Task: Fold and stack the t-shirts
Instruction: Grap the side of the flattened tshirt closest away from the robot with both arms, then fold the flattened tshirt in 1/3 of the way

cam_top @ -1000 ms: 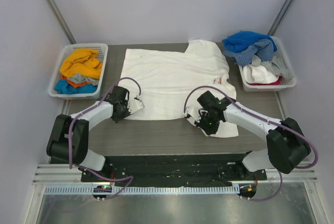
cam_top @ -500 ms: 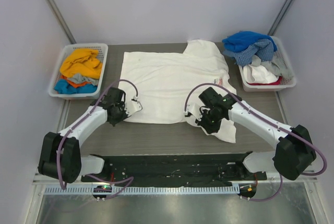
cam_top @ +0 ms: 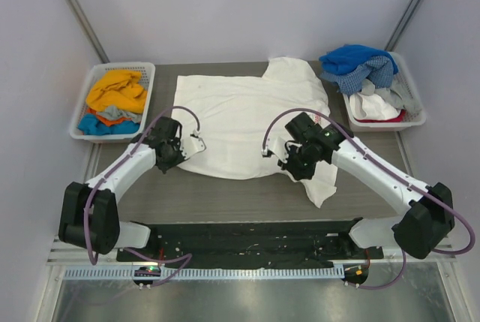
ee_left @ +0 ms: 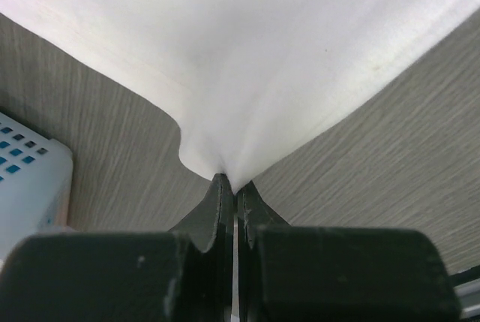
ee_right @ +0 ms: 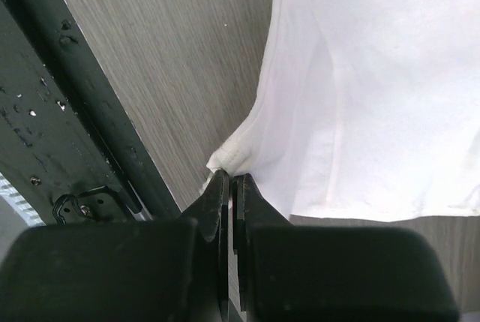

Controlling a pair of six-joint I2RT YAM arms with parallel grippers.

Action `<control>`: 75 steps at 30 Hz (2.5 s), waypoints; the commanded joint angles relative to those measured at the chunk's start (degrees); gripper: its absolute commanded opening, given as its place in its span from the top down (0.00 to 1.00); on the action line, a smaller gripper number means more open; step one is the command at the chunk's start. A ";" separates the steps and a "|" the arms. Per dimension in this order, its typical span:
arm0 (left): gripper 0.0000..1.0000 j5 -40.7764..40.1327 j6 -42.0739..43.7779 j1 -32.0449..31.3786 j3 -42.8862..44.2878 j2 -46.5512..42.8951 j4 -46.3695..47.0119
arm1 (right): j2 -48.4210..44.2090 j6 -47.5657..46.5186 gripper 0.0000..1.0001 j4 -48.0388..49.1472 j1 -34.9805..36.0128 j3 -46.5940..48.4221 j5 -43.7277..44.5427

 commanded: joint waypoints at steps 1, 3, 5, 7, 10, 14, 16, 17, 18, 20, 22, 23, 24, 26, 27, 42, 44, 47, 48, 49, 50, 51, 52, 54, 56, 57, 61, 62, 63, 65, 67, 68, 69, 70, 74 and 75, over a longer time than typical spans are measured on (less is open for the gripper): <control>1.00 -0.66 1.22 0.24 5.02 3.94 1.76 | 0.71 -1.34 0.99 -1.43 0.29 5.46 1.68; 1.00 -0.75 1.13 0.50 6.34 4.92 2.02 | 1.15 -2.13 0.99 -1.52 0.38 6.60 3.09; 1.00 -0.92 1.22 0.76 6.87 5.88 2.46 | 1.68 -2.84 0.99 -1.60 0.38 7.13 5.37; 1.00 -1.10 1.31 1.20 7.40 6.24 2.99 | 1.86 -3.80 0.99 -1.34 0.29 7.83 6.69; 1.00 -1.54 1.84 2.08 8.19 6.76 3.52 | 3.00 -5.12 0.99 -1.17 -0.40 8.45 8.27; 1.00 -1.63 2.71 3.40 9.95 7.91 3.43 | 4.84 -7.14 0.99 -1.08 -3.30 9.94 8.28; 1.00 -1.63 2.72 3.66 11.18 8.96 3.52 | 6.16 -8.11 0.99 -1.08 -4.62 11.43 7.93; 1.00 -1.63 2.89 3.84 11.71 9.31 3.43 | 6.77 -8.55 0.99 -1.08 -5.85 11.96 7.93; 1.00 -1.63 2.89 3.93 12.67 10.18 3.34 | 7.21 -8.90 0.99 -1.08 -6.29 12.84 8.10; 1.00 -1.63 2.89 4.02 13.81 10.98 3.25 | 8.62 -10.13 0.99 -1.17 -7.35 13.72 8.45; 1.00 -1.71 2.80 4.02 15.22 12.47 3.25 | 10.20 -10.92 0.99 -1.08 -8.84 15.12 8.81; 1.00 -1.80 2.72 4.02 15.66 13.00 3.25 | 10.82 -11.62 0.99 -1.08 -9.28 16.35 8.98; 1.00 -1.80 2.72 4.02 16.45 13.53 3.08 | 11.52 -11.89 0.99 -1.16 -10.07 16.97 9.24; 1.00 -1.63 2.28 4.02 17.42 14.93 2.99 | 13.45 -12.59 0.99 -1.08 -10.69 18.63 9.60; 1.00 -1.63 2.28 4.02 17.68 15.29 2.90 | 14.07 -13.38 0.99 -0.99 -10.95 19.25 9.77; 1.00 -1.10 2.19 4.02 17.16 17.22 2.64 | 27.07 -17.78 0.99 -1.08 -12.54 33.32 14.26; 1.00 -1.10 2.19 4.02 16.98 17.49 2.81 | 29.10 -18.13 0.99 -0.99 -12.71 34.89 14.52; 1.00 -1.10 2.19 4.02 17.07 17.84 2.72 | 31.38 -18.57 0.99 -0.99 -13.15 37.18 14.78; 1.00 -1.10 2.10 3.93 17.16 18.01 2.72 | 32.00 -18.83 0.99 -0.99 -13.42 37.71 14.96; 1.00 -1.10 2.10 3.93 17.25 18.19 2.81 | 32.53 -19.10 0.99 -1.08 -13.59 38.24 15.22; 1.00 -1.01 2.01 3.93 17.33 18.28 2.73 | 33.75 -19.27 0.99 -0.99 -13.85 39.38 15.40; 1.00 -1.01 2.10 3.93 17.42 18.37 2.72 | 34.20 -19.54 0.99 -1.08 -14.03 40.08 15.49; 1.00 -1.01 2.01 3.93 17.51 18.45 2.72 | 34.98 -19.71 0.99 -0.99 -14.56 40.70 15.75; 1.00 -1.01 2.01 3.93 17.69 18.89 2.64 | 36.66 -19.98 0.99 -0.99 -15.00 42.89 16.01; 1.00 -0.92 1.75 3.93 17.95 19.33 2.72 | 38.41 -20.15 0.99 -0.90 -15.70 45.09 16.02; 1.00 -0.92 1.66 3.93 18.12 19.68 2.72 | 38.94 -20.24 0.99 -0.99 -15.88 45.71 16.10; 1.00 -1.19 0.78 3.84 19.53 20.74 3.43 | 41.67 -20.50 0.99 -0.99 -16.67 48.70 17.07; 1.00 -1.27 0.35 3.84 19.88 21.18 3.69 | 42.02 -20.51 0.99 -1.08 -16.67 49.57 17.16; 1.00 -1.45 0.34 3.84 20.23 21.53 4.13 | 42.55 -20.51 0.99 -1.08 -16.58 49.84 17.16; 1.00 -1.98 -0.27 3.84 21.37 21.97 4.74 | 42.81 -20.59 0.99 -0.99 -16.67 50.55 17.25; 1.00 -2.59 -0.62 3.84 22.77 22.67 5.88 | 43.08 -20.77 0.99 -0.99 -16.67 50.81 17.33; 1.00 -2.68 -0.80 3.84 23.22 22.93 6.15 | 43.16 -20.77 0.99 -1.08 -16.67 50.90 17.59; 1.00 -2.77 -1.06 3.93 23.83 23.46 6.41 | 43.25 -20.86 0.99 -0.99 -16.67 50.90 17.60; 1.00 -2.77 -1.24 3.75 25.14 23.81 6.42 | 43.25 -20.86 0.99 -1.08 -16.58 50.81 17.60; 1.00 -3.38 -1.59 3.40 27.79 25.66 6.33 | 43.78 -20.95 0.98 -1.08 -16.67 50.99 17.69; 1.00 -3.47 -1.42 3.23 28.06 26.01 6.42 | 43.87 -21.03 0.98 -1.08 -16.58 50.99 17.86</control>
